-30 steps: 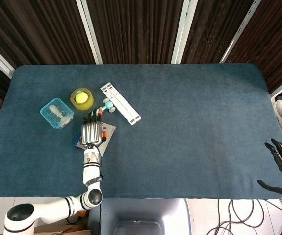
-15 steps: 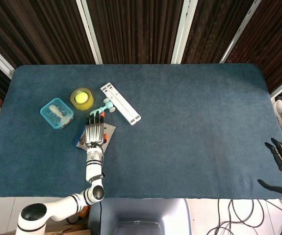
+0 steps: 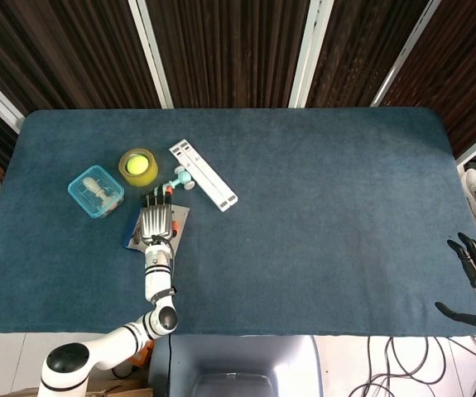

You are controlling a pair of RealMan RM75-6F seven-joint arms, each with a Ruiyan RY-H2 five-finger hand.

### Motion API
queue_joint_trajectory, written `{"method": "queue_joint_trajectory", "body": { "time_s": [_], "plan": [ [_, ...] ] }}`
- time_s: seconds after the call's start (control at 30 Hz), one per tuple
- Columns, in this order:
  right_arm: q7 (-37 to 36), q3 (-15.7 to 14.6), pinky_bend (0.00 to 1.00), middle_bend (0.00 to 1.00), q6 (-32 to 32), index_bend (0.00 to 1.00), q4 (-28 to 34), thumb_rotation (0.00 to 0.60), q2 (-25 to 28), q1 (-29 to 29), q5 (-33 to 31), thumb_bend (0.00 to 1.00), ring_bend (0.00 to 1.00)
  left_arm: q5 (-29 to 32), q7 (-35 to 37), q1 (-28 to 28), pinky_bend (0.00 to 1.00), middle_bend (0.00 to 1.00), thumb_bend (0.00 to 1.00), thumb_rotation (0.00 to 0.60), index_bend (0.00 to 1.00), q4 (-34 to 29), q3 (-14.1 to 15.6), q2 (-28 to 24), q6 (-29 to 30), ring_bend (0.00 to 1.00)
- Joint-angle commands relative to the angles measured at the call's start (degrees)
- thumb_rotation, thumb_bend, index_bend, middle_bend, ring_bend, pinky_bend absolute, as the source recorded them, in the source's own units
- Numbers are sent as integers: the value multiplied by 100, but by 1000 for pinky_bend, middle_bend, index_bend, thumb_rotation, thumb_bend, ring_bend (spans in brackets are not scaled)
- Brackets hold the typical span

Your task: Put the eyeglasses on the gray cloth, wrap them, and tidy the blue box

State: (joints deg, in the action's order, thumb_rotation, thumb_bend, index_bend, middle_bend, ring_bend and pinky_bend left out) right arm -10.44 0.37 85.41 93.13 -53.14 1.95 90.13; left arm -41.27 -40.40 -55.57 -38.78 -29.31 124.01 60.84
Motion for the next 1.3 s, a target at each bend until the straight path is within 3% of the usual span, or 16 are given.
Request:
{"method": "queue_joint_trajectory", "body": {
  "time_s": [0.03, 1.3],
  "plan": [
    [18, 0, 0, 0, -14, 28, 3, 600, -4, 5, -6, 252, 0, 11, 108, -37, 63, 0, 317, 600, 0, 100, -95, 12, -50, 0],
    [119, 22, 0, 0, -25, 26, 26, 600, -34, 7, -50, 252, 0, 274, -9, -84, 64, 0, 353, 600, 0, 747, -433, -117, -365, 0]
  ]
}}
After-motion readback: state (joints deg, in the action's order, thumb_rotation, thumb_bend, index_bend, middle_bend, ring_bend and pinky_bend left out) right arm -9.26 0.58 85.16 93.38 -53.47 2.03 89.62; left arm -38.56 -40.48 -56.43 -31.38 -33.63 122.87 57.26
